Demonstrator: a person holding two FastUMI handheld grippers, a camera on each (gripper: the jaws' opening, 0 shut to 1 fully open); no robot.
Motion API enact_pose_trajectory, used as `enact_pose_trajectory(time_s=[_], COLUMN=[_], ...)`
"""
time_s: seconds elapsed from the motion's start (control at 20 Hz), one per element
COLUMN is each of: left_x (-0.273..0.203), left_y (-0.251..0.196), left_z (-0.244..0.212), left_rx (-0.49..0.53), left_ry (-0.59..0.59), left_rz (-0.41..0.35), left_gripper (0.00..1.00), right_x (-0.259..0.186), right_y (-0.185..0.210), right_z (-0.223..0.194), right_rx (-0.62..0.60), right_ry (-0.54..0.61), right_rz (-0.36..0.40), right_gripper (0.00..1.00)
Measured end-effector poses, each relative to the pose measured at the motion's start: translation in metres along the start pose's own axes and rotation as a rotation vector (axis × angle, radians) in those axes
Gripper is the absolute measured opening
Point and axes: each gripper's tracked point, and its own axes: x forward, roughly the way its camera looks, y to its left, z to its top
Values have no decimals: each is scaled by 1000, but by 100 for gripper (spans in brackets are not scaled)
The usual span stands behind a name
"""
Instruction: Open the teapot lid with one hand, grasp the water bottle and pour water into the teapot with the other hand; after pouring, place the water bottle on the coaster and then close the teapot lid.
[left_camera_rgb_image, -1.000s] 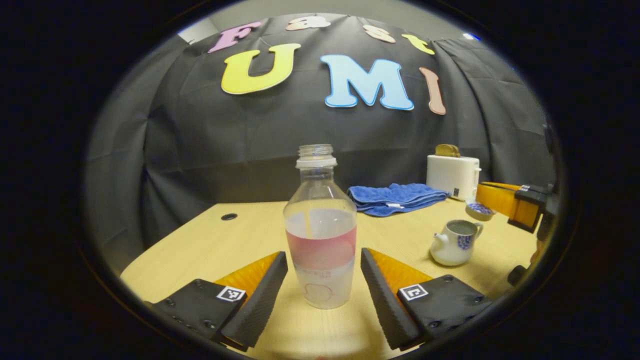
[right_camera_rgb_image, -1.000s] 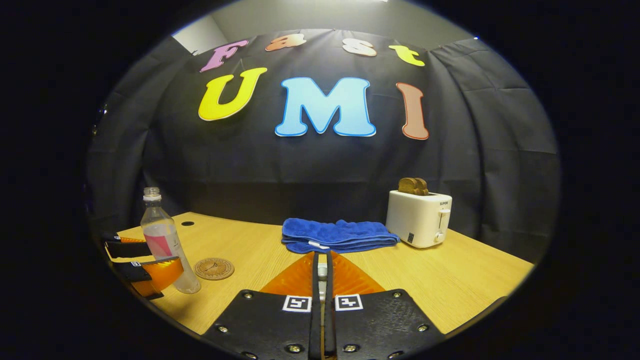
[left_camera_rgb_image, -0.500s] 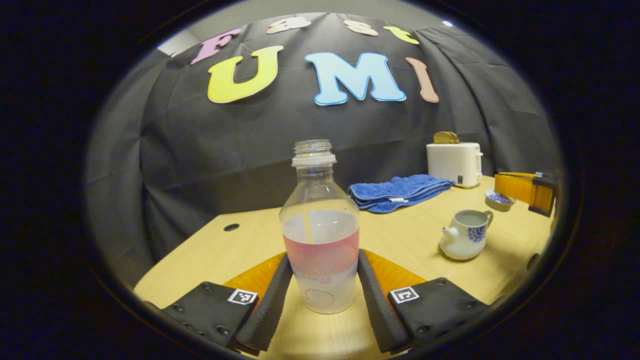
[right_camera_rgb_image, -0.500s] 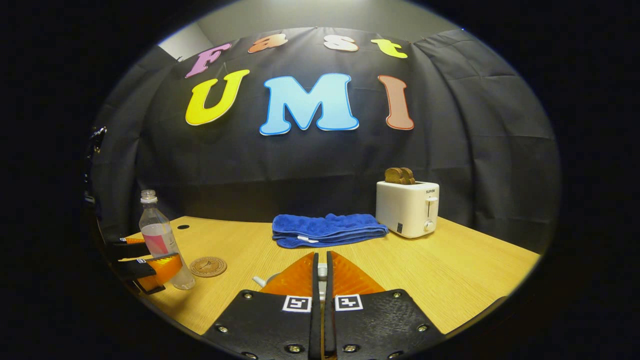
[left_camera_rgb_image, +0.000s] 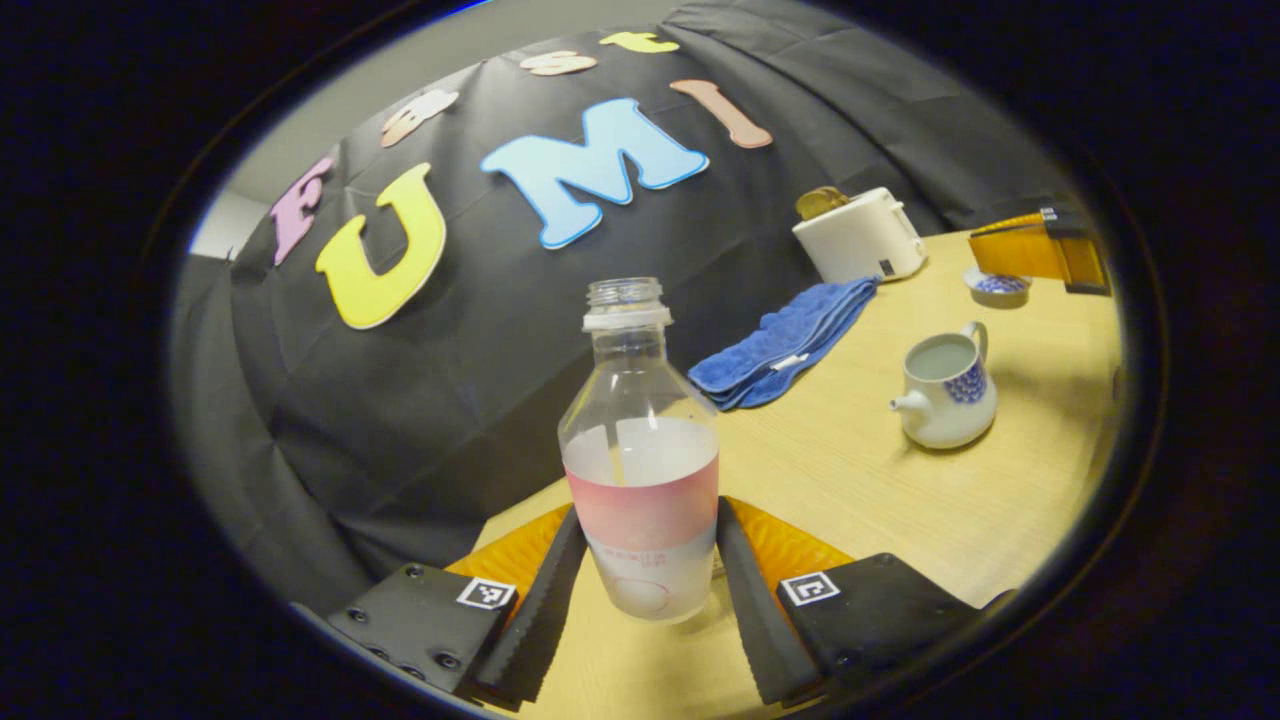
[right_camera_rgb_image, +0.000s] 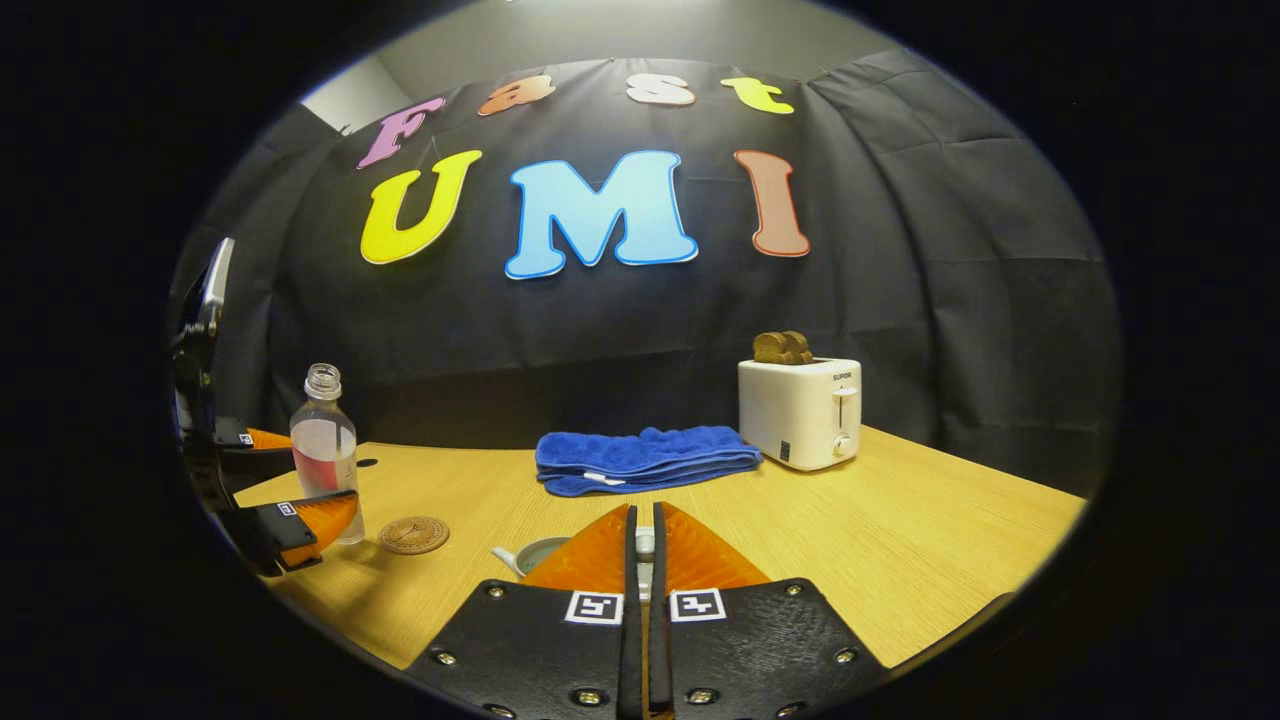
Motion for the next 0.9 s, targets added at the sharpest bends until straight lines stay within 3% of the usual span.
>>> enact_pose_trajectory(time_s=[0.45,0.9], left_x=[8,15], left_y=[-29,-43], left_z=[38,53], left_rx=[388,686], left_ry=[-33,-43], left_rz=[-40,-35], left_gripper=[87,87], right_x=[-11,-20], right_y=[-35,-55], right_z=[-9,-16], right_rx=[10,37], right_ry=[6,8], right_rz=[-60,-97], right_gripper=[3,3])
